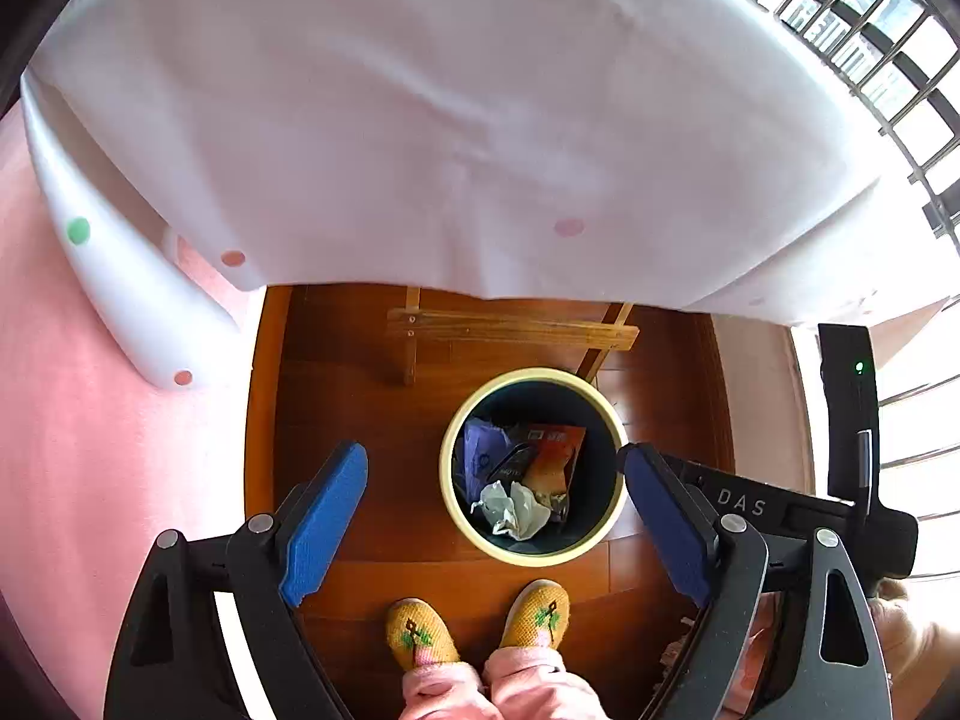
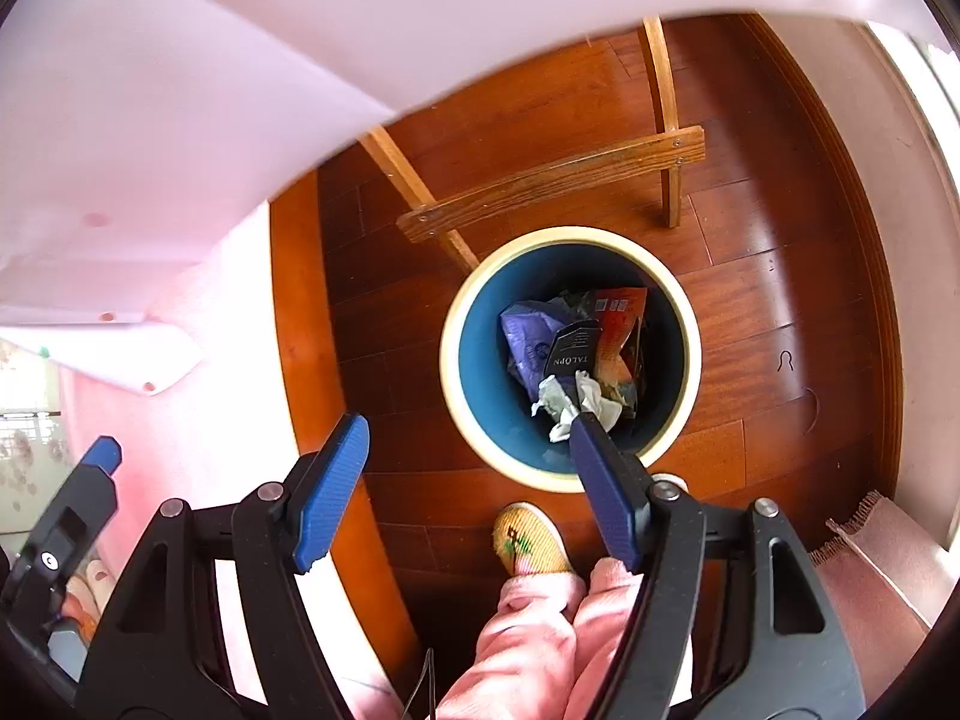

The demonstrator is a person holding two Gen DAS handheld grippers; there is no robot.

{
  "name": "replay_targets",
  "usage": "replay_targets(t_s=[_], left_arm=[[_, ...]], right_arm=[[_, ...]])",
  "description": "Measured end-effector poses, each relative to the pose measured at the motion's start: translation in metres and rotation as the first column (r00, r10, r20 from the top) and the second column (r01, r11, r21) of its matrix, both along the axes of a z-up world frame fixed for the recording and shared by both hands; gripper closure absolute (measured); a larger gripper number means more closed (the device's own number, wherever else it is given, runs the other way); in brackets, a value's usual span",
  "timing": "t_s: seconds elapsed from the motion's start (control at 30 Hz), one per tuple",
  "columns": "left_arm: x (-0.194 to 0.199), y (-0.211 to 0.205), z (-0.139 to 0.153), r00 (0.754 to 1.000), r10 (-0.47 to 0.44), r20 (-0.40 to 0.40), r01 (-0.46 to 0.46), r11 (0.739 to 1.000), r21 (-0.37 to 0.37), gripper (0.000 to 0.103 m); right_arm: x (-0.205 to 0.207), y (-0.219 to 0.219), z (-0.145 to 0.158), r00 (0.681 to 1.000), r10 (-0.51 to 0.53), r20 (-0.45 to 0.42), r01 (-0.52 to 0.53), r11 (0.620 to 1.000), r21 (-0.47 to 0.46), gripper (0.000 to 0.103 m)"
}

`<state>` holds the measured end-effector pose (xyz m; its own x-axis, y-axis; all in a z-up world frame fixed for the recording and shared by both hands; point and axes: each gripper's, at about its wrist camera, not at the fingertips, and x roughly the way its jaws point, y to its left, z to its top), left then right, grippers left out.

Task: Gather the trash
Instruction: 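Raise both tools back over the table toward the green box and beige block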

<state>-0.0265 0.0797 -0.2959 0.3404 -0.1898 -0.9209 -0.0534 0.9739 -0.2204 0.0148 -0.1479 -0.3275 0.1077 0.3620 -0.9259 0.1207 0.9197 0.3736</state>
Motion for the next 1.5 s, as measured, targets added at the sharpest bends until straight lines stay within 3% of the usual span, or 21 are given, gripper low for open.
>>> replay_targets(t_s=[0.13,0.5,0.8,0.97,1.1,1.3,1.5], left_arm=[[-0.010,-0.004,0.062,0.995,-0.034,0.090,0.032,0.999,0.024,0.014],[-0.006,-0.012,0.229,0.967,-0.163,0.195,0.176,0.983,-0.050,0.014],[0.028,0.006,0.354,0.928,-0.159,0.337,0.175,0.984,-0.018,0.014],[0.061,0.021,0.381,0.922,-0.122,0.368,0.150,0.988,-0.049,0.014],[0.092,0.028,0.384,0.929,-0.072,0.363,0.108,0.991,-0.080,0.014],[0.151,0.021,0.357,0.945,0.003,0.328,0.023,0.997,-0.074,0.014],[0.232,0.003,0.322,0.960,0.118,0.252,-0.093,0.990,-0.105,0.014]], right_arm=[[-0.012,0.008,0.054,0.999,0.030,0.039,-0.030,1.000,0.004,0.036],[-0.045,0.017,0.232,0.978,0.030,0.204,-0.036,0.999,0.027,0.036],[-0.033,0.008,0.358,0.915,-0.011,0.404,0.018,1.000,-0.014,0.036],[-0.015,-0.001,0.402,0.870,-0.020,0.493,0.049,0.998,-0.046,0.036],[0.011,-0.013,0.416,0.854,-0.013,0.521,0.053,0.997,-0.062,0.036],[0.083,-0.030,0.413,0.850,0.036,0.526,0.012,0.996,-0.088,0.035],[0.191,-0.052,0.388,0.857,0.096,0.506,-0.065,0.995,-0.079,0.029]])
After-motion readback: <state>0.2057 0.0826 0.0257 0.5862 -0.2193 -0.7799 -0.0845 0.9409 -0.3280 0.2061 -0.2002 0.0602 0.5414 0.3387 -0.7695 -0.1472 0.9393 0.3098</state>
